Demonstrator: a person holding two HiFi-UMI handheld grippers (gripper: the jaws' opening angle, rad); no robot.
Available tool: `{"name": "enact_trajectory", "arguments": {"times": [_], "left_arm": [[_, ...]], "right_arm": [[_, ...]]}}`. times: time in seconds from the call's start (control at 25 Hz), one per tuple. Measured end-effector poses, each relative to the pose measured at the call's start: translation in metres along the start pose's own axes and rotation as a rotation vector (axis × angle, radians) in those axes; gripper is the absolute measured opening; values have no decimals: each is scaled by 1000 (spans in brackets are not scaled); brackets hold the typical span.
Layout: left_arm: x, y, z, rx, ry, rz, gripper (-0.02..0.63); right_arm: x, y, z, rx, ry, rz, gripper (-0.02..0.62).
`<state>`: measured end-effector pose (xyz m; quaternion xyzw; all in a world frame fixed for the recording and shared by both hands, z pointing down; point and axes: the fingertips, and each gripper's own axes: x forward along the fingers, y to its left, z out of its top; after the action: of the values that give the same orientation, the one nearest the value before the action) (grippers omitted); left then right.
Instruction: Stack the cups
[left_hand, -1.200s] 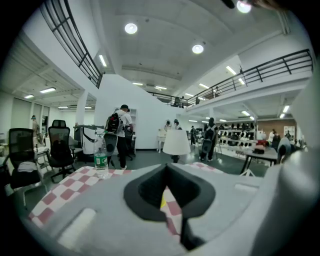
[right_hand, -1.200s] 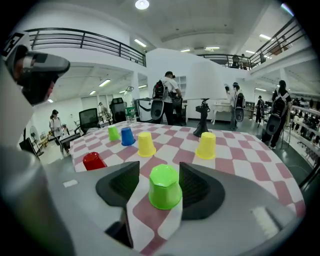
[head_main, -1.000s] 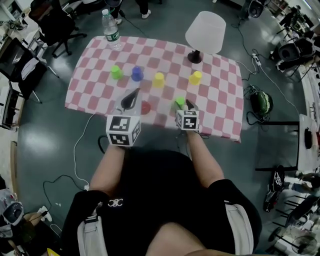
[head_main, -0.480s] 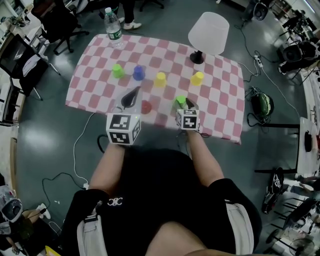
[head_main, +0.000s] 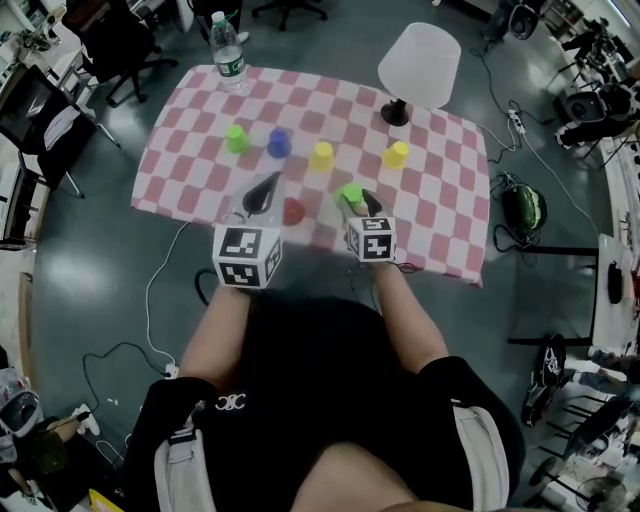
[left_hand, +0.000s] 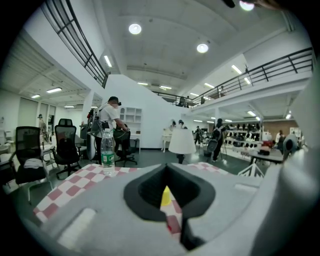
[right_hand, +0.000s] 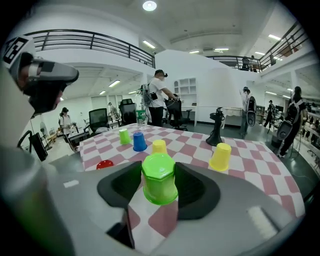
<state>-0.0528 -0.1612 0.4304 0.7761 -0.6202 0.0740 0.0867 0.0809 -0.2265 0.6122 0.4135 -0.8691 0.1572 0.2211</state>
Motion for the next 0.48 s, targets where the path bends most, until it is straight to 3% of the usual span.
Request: {"name": "enact_trajectory", "arguments": {"times": [0.48], "left_arm": [[-24,18,-13,-35,9,65,-2]], "right_arm": [[10,57,-19,-73,51,134,209]]}}
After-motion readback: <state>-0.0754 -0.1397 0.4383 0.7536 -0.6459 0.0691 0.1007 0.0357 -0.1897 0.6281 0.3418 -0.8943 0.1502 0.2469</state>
